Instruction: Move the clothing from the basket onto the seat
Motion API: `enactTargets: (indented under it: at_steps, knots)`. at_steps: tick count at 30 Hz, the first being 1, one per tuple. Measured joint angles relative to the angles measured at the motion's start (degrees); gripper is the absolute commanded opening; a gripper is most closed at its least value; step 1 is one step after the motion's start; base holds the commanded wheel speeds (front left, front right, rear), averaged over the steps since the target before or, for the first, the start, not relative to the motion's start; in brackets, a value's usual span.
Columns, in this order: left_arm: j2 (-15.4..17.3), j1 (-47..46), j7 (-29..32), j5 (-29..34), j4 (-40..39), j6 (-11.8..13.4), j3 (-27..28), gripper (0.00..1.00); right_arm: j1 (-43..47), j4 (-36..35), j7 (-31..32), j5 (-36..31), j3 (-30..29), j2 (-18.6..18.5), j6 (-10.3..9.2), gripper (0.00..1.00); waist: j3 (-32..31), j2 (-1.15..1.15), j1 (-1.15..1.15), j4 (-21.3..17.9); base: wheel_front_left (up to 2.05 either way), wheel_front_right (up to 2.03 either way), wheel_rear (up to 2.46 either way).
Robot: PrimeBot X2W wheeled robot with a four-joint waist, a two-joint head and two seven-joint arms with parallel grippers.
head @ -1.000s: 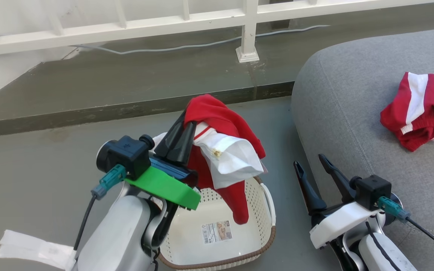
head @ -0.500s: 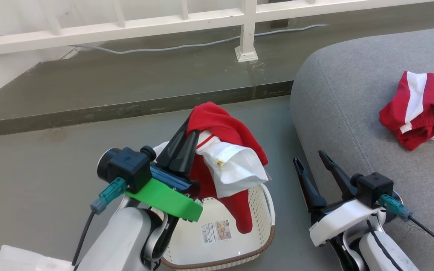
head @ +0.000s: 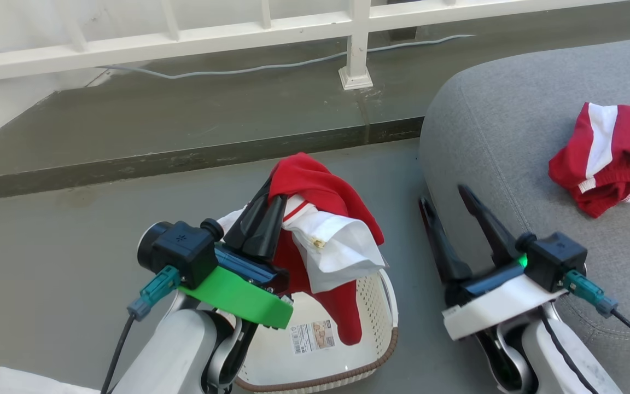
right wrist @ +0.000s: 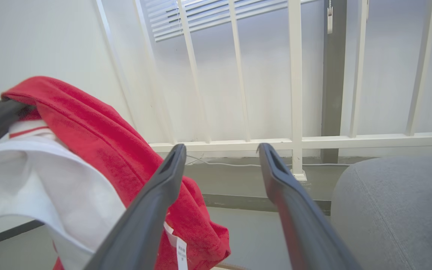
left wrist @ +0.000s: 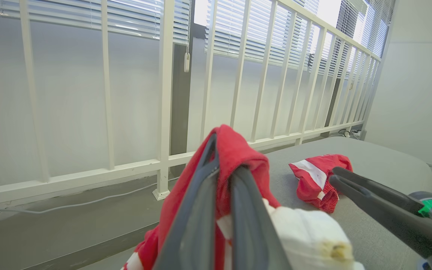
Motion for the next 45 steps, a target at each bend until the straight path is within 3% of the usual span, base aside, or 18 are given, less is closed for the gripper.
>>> enactTargets:
  at_steps: [7, 14, 20, 35, 36, 37, 38, 45]
  knots:
    - [0.2, 0.2, 0.6, 0.0, -1.4, 0.1, 0.0, 0.00, -3.0, -8.3, 1.0, 2.0, 5.2, 0.7, 2.44, 1.00, 0.1, 0.00, 0.00, -0.1, 0.00, 0.00, 0.00]
    - [0.3, 0.2, 1.3, 0.2, -1.7, 0.1, -0.2, 0.00, -3.1, -10.2, 5.3, 5.5, 11.6, 1.2, 3.58, 1.00, 0.2, 0.00, 0.00, 0.2, 0.00, 0.00, 0.00]
    - [0.3, 0.2, 1.6, 0.4, -2.5, 0.1, -0.6, 0.00, -3.0, -8.7, 8.3, 6.0, 15.8, 1.4, 4.05, 1.00, 0.4, 0.00, 0.00, 0.5, 0.00, 0.00, 0.00]
    - [0.1, 0.1, 1.9, 0.3, -3.8, 0.0, -2.2, 0.00, -7.7, -1.1, 8.4, 1.8, 16.9, 0.5, 4.07, 1.00, 0.5, 0.00, 0.00, 1.3, 0.00, 0.00, 0.00]
    - [0.1, 0.1, 2.0, 0.3, -3.8, 0.0, -2.3, 0.00, -8.1, -0.4, 8.4, 1.8, 17.0, 0.5, 4.07, 0.69, 0.5, 0.00, 0.00, 1.4, 0.00, 0.00, 0.00]
    - [0.1, 0.1, 2.0, 0.3, -3.9, 0.0, -2.5, 0.00, -8.3, 0.1, 8.1, 2.0, 17.0, 0.6, 4.07, 0.07, 0.5, 0.00, 0.00, 1.4, 0.00, 0.00, 0.00]
    - [0.1, 0.1, 2.0, 0.3, -3.9, -0.1, -2.6, 0.00, -8.5, 0.7, 7.9, 2.0, 17.0, 0.6, 4.07, 0.00, 0.5, 0.00, 0.00, 1.5, 0.00, 0.00, 0.00]
    - [0.0, 0.1, 2.5, 0.3, -3.9, -0.2, -3.7, 0.00, -9.6, 3.5, 6.7, 2.6, 17.1, 1.3, 4.08, 0.00, 0.6, 0.00, 0.00, 1.9, 0.00, 0.00, 0.00]
